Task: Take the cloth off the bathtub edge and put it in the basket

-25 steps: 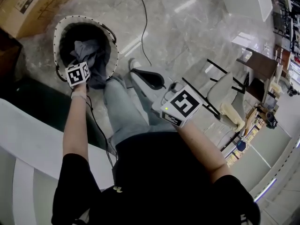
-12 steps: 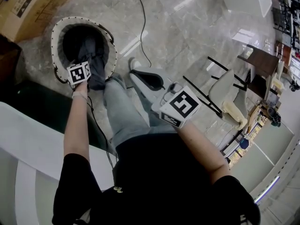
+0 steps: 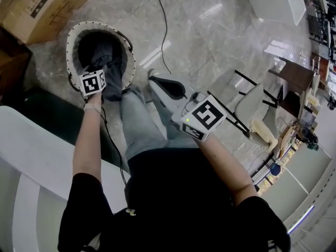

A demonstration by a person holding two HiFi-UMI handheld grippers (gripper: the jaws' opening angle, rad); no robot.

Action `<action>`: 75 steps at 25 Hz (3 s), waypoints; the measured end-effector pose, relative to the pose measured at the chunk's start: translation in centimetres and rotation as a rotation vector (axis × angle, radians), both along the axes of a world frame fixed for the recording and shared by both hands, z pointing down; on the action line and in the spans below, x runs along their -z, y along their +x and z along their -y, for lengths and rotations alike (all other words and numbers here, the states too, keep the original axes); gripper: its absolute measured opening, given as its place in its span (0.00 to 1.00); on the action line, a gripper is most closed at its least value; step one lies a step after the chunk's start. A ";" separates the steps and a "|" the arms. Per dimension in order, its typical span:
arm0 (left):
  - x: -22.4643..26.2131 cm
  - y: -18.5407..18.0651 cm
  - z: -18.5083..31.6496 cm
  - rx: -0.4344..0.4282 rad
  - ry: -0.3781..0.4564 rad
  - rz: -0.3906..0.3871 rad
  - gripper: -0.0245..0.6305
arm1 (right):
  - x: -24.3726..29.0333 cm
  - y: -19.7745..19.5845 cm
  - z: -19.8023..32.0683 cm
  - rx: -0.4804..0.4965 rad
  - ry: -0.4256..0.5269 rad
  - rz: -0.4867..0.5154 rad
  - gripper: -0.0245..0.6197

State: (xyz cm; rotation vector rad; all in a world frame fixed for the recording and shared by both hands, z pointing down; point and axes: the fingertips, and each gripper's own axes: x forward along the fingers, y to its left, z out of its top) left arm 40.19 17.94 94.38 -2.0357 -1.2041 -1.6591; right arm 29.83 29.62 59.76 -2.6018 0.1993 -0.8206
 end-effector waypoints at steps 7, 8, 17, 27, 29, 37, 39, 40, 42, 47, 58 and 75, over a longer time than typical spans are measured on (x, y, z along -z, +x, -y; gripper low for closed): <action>6.2 -0.2 -0.9 -0.033 -0.077 -0.011 0.37 | 3.7 0.7 -0.8 0.002 -0.024 -0.042 0.03; 7.1 -0.2 -1.1 -0.036 -0.090 -0.015 0.31 | 4.2 0.9 -0.9 0.002 -0.027 -0.050 0.03; 17.9 -0.6 -2.1 -0.048 -0.201 -0.062 0.06 | 8.7 1.4 -0.2 0.030 -0.039 -0.104 0.03; 30.1 -2.0 -1.3 -0.017 -0.319 -0.107 0.06 | 12.8 1.6 1.5 0.093 -0.016 -0.154 0.03; 32.6 -2.4 -1.0 -0.013 -0.338 -0.123 0.06 | 14.0 1.6 1.7 0.103 -0.012 -0.169 0.03; 43.0 -3.2 1.7 0.044 -0.412 -0.212 0.06 | 19.4 1.0 3.2 0.171 0.002 -0.236 0.03; 45.4 -3.3 2.5 0.048 -0.428 -0.246 0.06 | 20.7 0.7 3.7 0.192 0.000 -0.256 0.03; 46.7 -3.4 3.0 0.054 -0.438 -0.264 0.06 | 21.4 0.6 4.0 0.199 -0.002 -0.267 0.03; 49.1 -3.5 3.8 0.071 -0.460 -0.302 0.06 | 22.8 0.5 4.4 0.215 -0.004 -0.293 0.03; 55.1 -3.7 5.2 0.106 -0.512 -0.397 0.06 | 26.6 0.8 5.7 0.267 -0.009 -0.360 0.03; 62.3 -4.6 9.1 0.180 -0.553 -0.548 0.06 | 33.4 2.0 8.7 0.365 -0.026 -0.479 0.03; 64.7 -5.1 14.0 0.272 -0.591 -0.614 0.06 | 34.8 1.3 13.1 0.463 -0.092 -0.486 0.03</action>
